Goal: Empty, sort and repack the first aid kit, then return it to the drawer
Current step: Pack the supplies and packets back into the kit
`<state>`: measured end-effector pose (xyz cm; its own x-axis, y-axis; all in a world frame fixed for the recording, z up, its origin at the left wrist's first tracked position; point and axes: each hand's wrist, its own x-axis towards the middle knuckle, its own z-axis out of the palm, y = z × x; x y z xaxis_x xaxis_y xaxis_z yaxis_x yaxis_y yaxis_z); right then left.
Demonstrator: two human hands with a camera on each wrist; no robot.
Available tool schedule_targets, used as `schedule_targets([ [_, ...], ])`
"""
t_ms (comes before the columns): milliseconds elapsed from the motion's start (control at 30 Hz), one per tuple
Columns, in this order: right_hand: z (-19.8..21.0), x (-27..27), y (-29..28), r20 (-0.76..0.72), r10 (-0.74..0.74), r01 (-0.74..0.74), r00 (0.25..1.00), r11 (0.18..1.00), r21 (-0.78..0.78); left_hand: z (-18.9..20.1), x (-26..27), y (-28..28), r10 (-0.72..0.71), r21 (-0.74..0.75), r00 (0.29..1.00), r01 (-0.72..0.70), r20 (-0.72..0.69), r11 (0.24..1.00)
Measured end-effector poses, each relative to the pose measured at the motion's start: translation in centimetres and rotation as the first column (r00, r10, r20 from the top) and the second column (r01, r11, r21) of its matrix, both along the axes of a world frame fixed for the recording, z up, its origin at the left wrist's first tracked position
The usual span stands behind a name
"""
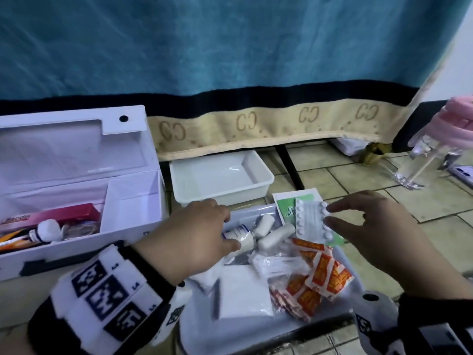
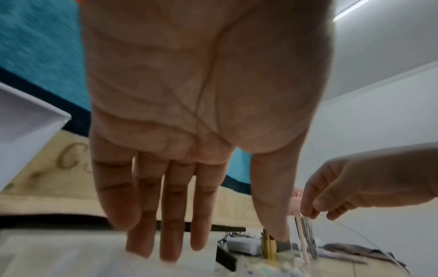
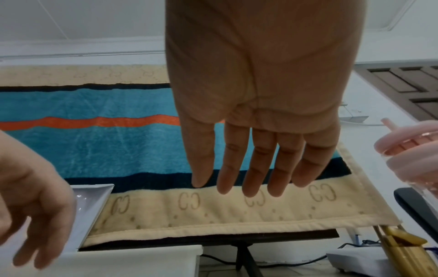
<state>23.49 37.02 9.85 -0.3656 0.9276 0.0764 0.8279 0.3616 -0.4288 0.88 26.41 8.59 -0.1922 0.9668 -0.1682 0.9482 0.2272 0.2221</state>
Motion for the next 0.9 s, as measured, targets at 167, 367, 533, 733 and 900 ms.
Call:
schedule_targets([
  [167, -0.8, 0.3, 0.6, -0.030, 0.095, -0.096, 0.995, 0.995, -0.029, -1.3, 1.2, 1.5, 0.038, -0.126, 0.998, -0.043, -0.042, 0.991],
  [367, -1.1, -0.2, 1.3, -0.057, 0.169, -0.172, 0.984, 0.983, -0.062, -1.2, 1.6, 1.9, 0.105, -0.056, 0.994, -0.103, 0.027, 0.993],
  [533, -1.2, -1.6, 1.4, -0.083, 0.229, -0.234, 0.970, 0.970, -0.059, 1.3, 1.1, 1.0, 0.167, 0.125, 0.968, -0.192, 0.189, 0.973],
  [733, -0.4, -4.4, 0.5, -0.135, 0.285, -0.294, 0.949, 0.955, -0.052, 6.2, -3.7, -1.9, 0.300, 0.359, 0.925, -0.368, 0.233, 0.857],
  [900, -0.2, -6.2, -0.6, -0.168, 0.321, -0.336, 0.932, 0.939, -0.075, 4.4, -9.7, -2.9, 0.397, 0.159, 0.917, -0.397, 0.038, 0.904],
])
